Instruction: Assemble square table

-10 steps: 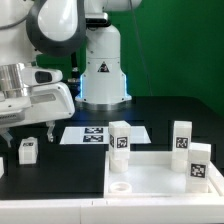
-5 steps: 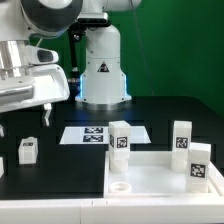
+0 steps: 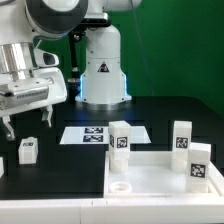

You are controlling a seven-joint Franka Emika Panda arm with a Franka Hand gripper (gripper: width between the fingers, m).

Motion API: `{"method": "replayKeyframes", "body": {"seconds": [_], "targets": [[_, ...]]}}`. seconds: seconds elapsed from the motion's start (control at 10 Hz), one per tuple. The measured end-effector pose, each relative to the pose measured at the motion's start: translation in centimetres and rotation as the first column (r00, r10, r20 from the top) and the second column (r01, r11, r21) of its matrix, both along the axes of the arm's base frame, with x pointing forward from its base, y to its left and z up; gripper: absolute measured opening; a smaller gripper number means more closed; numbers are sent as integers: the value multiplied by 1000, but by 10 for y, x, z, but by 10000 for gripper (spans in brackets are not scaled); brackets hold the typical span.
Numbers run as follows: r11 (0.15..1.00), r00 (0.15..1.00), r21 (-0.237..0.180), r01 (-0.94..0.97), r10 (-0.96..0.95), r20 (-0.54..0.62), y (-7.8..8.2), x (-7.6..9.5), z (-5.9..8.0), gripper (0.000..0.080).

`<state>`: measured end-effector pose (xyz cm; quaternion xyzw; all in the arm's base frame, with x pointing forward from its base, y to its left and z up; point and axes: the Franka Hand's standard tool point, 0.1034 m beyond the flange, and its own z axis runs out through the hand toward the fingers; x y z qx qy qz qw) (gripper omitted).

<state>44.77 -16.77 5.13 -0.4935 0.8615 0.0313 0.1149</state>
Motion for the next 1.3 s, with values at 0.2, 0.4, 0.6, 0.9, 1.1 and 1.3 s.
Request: {"method": "replayKeyframes", "body": {"seconds": [0.2,0.4,0.6,0.9,1.1,1.3], "targets": [[945,945,-85,-317,322,51,-5,11,6,649],[781,782,-172,-601,619,76,-1,14,5,649],[677,681,-197,-710,730,54,-1,13,4,649],[456,464,-239,-857,885,28,-1,14,5,649],[101,109,-269,-958,994,-15,11,29,9,649],[-75,-67,-271,-960,997,-40,15,31,8,649]]}}
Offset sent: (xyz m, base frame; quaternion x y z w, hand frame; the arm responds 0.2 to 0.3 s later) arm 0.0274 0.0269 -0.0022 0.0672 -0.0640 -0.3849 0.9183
